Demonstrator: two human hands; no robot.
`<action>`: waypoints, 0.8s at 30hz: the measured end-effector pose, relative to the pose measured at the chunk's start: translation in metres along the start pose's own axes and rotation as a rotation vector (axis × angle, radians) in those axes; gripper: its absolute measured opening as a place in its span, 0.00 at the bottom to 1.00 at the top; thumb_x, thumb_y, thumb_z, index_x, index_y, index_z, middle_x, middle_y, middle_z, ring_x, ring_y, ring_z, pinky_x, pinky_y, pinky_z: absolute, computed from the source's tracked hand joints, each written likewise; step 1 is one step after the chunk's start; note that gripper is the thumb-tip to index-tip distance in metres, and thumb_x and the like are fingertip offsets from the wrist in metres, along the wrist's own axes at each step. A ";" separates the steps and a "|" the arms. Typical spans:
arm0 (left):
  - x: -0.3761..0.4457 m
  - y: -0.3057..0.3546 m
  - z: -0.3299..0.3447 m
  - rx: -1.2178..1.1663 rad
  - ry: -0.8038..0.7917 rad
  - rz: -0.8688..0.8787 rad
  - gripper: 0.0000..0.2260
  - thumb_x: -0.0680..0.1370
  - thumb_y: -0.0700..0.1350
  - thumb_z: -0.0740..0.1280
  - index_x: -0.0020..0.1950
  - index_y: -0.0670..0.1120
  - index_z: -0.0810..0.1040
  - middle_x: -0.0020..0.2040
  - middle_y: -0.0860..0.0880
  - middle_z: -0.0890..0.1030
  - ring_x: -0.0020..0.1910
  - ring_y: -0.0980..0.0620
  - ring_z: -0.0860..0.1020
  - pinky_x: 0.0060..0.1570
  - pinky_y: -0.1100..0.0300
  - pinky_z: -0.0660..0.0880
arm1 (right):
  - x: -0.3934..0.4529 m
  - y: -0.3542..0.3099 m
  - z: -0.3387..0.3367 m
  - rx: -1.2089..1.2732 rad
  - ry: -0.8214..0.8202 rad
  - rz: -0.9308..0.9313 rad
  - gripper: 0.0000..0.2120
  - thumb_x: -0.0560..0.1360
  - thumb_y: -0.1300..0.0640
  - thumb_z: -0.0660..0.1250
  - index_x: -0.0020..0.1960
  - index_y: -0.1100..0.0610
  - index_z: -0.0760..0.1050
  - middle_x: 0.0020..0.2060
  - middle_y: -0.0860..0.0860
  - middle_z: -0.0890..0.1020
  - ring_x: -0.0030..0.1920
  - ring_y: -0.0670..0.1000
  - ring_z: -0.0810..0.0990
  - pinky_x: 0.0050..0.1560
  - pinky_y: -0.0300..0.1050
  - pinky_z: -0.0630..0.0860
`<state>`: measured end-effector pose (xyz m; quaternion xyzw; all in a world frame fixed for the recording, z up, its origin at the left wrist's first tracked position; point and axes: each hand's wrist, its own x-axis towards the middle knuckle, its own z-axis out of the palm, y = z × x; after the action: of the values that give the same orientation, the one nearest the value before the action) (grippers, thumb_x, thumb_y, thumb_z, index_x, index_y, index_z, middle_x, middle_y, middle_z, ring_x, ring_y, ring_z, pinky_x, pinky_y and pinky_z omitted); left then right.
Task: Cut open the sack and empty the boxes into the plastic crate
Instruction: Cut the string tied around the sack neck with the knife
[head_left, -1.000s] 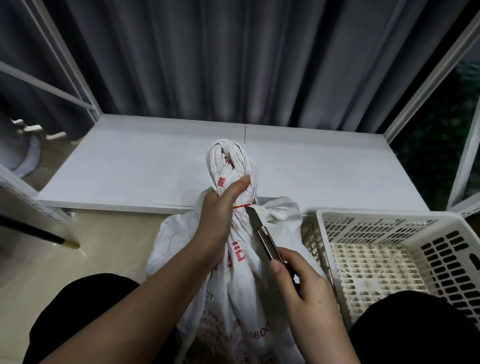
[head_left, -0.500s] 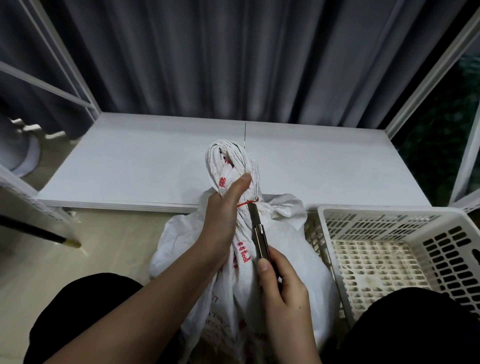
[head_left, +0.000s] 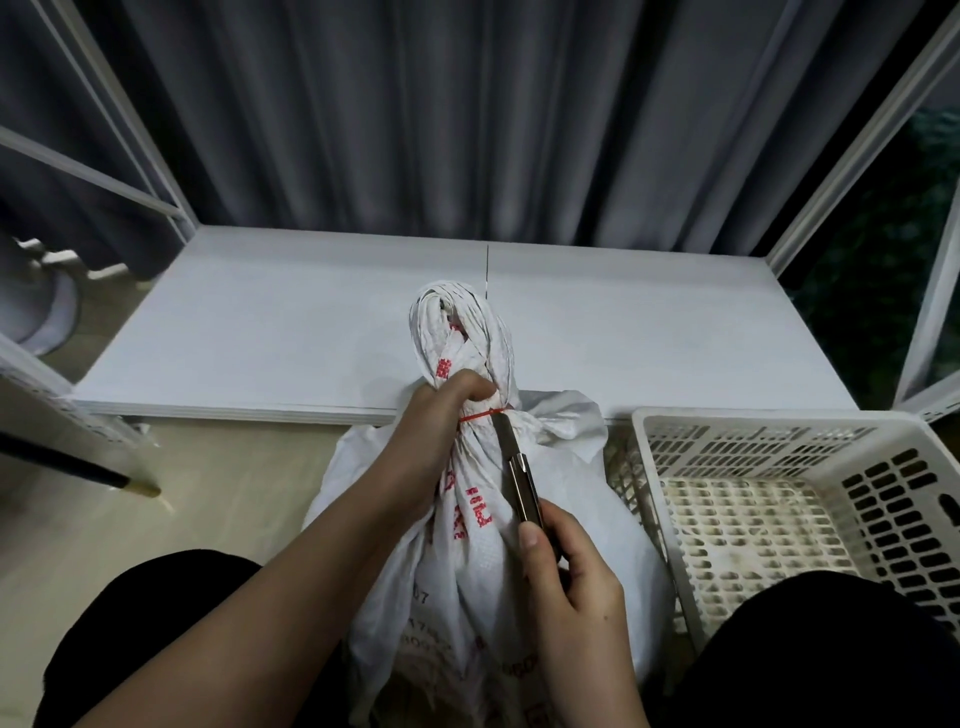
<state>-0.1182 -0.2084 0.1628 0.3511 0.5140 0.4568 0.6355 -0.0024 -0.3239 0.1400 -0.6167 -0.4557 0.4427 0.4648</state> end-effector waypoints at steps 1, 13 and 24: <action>0.001 0.000 0.000 -0.021 0.014 -0.018 0.14 0.63 0.50 0.67 0.43 0.44 0.81 0.39 0.43 0.82 0.41 0.45 0.81 0.51 0.50 0.75 | 0.000 0.000 0.001 0.007 0.002 0.003 0.11 0.69 0.43 0.61 0.51 0.33 0.75 0.43 0.36 0.83 0.43 0.38 0.79 0.41 0.28 0.71; -0.005 0.002 0.006 -0.075 -0.033 -0.080 0.08 0.69 0.48 0.64 0.35 0.46 0.81 0.37 0.44 0.81 0.36 0.48 0.79 0.47 0.53 0.73 | -0.008 0.002 0.015 0.191 0.070 0.044 0.09 0.76 0.57 0.66 0.50 0.43 0.78 0.46 0.34 0.83 0.50 0.33 0.79 0.49 0.25 0.71; -0.015 0.002 0.015 -0.029 0.028 0.069 0.07 0.71 0.50 0.65 0.39 0.46 0.78 0.36 0.48 0.80 0.39 0.51 0.79 0.43 0.57 0.73 | -0.008 -0.004 0.012 0.243 0.058 0.127 0.14 0.68 0.48 0.64 0.53 0.48 0.80 0.40 0.41 0.85 0.41 0.37 0.79 0.43 0.29 0.74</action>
<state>-0.1052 -0.2212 0.1729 0.3532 0.5038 0.4907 0.6170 -0.0160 -0.3292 0.1426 -0.5962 -0.3451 0.5051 0.5200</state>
